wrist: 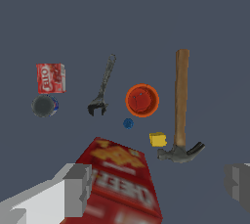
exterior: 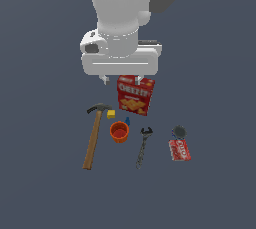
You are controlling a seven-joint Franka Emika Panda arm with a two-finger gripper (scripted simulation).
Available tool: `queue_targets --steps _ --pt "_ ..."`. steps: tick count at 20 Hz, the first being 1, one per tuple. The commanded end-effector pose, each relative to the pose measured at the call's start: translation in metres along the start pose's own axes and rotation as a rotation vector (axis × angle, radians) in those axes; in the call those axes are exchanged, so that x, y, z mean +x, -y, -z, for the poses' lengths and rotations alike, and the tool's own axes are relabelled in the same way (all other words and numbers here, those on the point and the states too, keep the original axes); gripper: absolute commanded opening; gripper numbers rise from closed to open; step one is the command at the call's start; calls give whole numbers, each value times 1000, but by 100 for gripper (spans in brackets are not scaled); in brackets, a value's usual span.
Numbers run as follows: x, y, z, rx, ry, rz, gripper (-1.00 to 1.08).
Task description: Pick up a designated object from a clutter of objects.
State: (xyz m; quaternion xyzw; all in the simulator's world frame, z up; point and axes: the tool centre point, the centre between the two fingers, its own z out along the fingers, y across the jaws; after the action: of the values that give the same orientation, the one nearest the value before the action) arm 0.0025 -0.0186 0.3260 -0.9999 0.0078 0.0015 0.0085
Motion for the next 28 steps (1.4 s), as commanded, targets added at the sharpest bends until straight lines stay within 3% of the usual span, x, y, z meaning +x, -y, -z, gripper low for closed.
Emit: queue_targets --steps 1,16,28 --pt "0 0 0 0 0 0 100" --pt "3 8 -17 -24 22 21 100" --pt "6 12 -61 -15 17 -122 100"
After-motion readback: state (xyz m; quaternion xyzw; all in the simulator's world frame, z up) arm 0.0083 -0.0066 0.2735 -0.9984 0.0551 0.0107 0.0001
